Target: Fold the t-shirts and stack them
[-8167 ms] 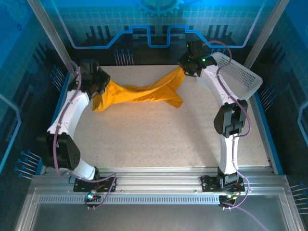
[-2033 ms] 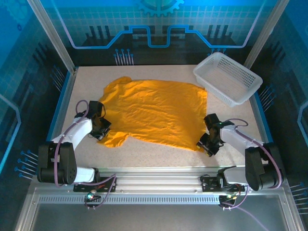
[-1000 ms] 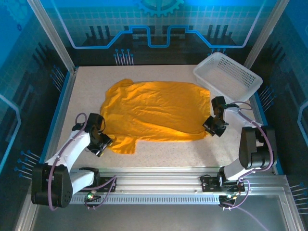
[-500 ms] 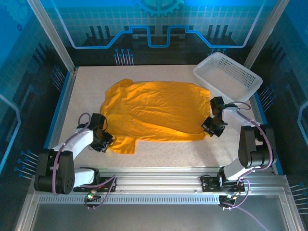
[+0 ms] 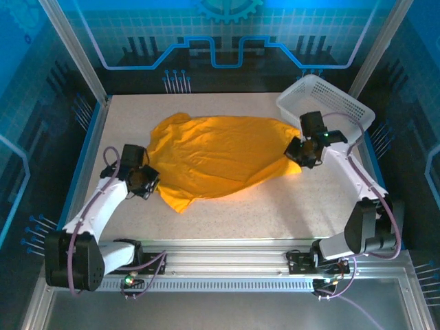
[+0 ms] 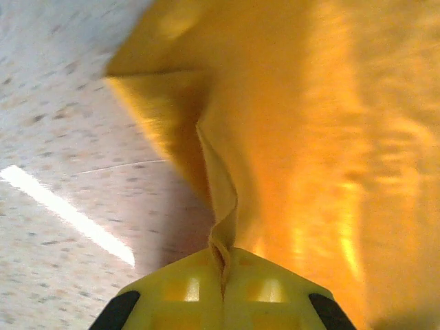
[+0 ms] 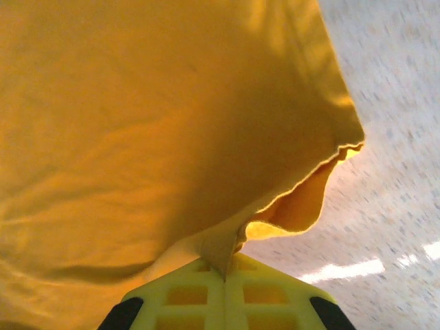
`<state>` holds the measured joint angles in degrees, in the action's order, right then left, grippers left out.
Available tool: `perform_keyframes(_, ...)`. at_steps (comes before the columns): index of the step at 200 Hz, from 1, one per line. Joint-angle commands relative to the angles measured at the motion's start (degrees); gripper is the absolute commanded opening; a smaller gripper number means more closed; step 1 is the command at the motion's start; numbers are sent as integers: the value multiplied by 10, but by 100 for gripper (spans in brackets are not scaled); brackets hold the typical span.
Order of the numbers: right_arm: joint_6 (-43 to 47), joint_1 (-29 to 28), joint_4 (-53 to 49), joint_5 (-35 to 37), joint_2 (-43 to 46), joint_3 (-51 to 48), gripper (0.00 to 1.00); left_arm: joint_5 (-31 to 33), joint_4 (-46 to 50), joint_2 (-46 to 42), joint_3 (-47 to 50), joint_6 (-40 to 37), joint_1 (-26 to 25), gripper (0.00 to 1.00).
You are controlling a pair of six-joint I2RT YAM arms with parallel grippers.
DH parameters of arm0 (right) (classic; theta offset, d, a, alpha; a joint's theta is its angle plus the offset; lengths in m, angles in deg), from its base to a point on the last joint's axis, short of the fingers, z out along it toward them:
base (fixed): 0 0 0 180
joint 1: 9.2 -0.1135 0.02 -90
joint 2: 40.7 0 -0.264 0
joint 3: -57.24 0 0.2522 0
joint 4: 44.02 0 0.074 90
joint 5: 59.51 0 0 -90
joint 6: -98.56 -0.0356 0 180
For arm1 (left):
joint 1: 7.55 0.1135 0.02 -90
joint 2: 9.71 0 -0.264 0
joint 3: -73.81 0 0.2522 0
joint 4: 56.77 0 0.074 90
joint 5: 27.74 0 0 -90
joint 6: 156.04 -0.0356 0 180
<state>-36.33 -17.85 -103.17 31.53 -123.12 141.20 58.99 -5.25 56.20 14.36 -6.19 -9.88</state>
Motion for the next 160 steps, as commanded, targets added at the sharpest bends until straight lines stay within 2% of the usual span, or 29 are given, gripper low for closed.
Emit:
perform_keyframes(1, 32, -7, 5, -10, 10, 69, 0, 19, 27, -30, -72, 31, -2, 0)
perform_keyframes(40, 63, -7, 56, -47, 1, 194, 0, 90, 17, -43, -235, 37, 0, 0)
perform_keyframes(64, 80, -4, 87, -72, 14, 251, 0, 125, -16, -68, -300, 31, 0, 0)
perform_keyframes(119, 64, 11, 179, -106, 137, 236, 0, 180, -65, -151, -399, -24, 0, 0)
perform_keyframes(160, 30, 20, 192, -157, 131, 262, 0, 167, -65, -97, -510, -43, 0, 0)
